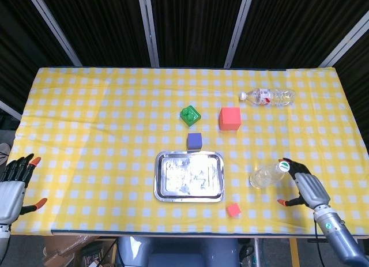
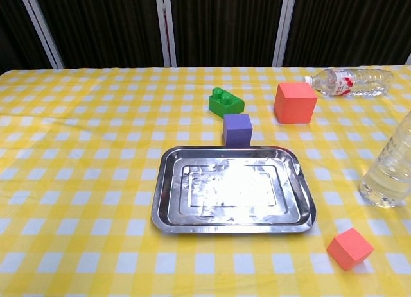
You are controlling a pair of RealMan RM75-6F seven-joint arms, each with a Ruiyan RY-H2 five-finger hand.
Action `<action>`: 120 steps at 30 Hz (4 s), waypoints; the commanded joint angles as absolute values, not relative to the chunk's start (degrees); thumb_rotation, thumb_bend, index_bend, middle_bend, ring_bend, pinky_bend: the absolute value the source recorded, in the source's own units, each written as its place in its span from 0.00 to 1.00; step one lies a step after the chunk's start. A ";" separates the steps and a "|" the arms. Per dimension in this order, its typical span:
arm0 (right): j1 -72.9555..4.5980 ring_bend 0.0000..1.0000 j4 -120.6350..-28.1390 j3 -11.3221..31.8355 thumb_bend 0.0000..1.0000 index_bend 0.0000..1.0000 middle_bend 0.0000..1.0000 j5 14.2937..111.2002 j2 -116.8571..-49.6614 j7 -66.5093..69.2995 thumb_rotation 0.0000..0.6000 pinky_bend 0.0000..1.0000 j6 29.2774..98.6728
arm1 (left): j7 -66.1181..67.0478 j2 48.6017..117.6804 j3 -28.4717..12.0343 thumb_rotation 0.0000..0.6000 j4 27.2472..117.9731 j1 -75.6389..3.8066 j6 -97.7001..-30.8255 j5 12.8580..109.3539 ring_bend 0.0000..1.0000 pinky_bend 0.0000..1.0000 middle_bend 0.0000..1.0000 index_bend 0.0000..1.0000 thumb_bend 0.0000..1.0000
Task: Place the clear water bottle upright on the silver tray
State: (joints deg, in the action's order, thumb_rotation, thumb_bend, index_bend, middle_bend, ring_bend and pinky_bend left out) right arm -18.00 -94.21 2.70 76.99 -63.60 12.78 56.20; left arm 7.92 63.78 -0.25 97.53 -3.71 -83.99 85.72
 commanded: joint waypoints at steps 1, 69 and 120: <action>-20.07 0.00 -93.87 3.90 0.05 0.09 0.09 73.54 -65.98 10.97 1.00 0.00 53.26 | 7.97 63.80 -0.24 1.00 97.55 -3.74 -84.00 85.79 0.00 0.00 0.00 0.00 0.14; -40.61 0.33 -134.99 20.08 0.31 0.72 0.59 41.48 -64.95 -22.48 1.00 0.00 65.71 | 3.63 61.85 -0.13 1.00 97.82 -3.17 -85.59 87.38 0.00 0.00 0.00 0.01 0.14; -48.53 0.34 -134.99 21.08 0.41 0.74 0.61 32.70 -30.78 -8.52 1.00 0.00 38.41 | 3.49 61.34 0.00 1.00 98.50 -2.67 -86.03 87.59 0.00 0.00 0.00 0.01 0.14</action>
State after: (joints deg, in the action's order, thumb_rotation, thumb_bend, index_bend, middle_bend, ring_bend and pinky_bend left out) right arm -46.62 -134.63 19.64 35.05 -33.88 -11.04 43.15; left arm 3.51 61.35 -0.02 98.51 -2.66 -86.04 87.56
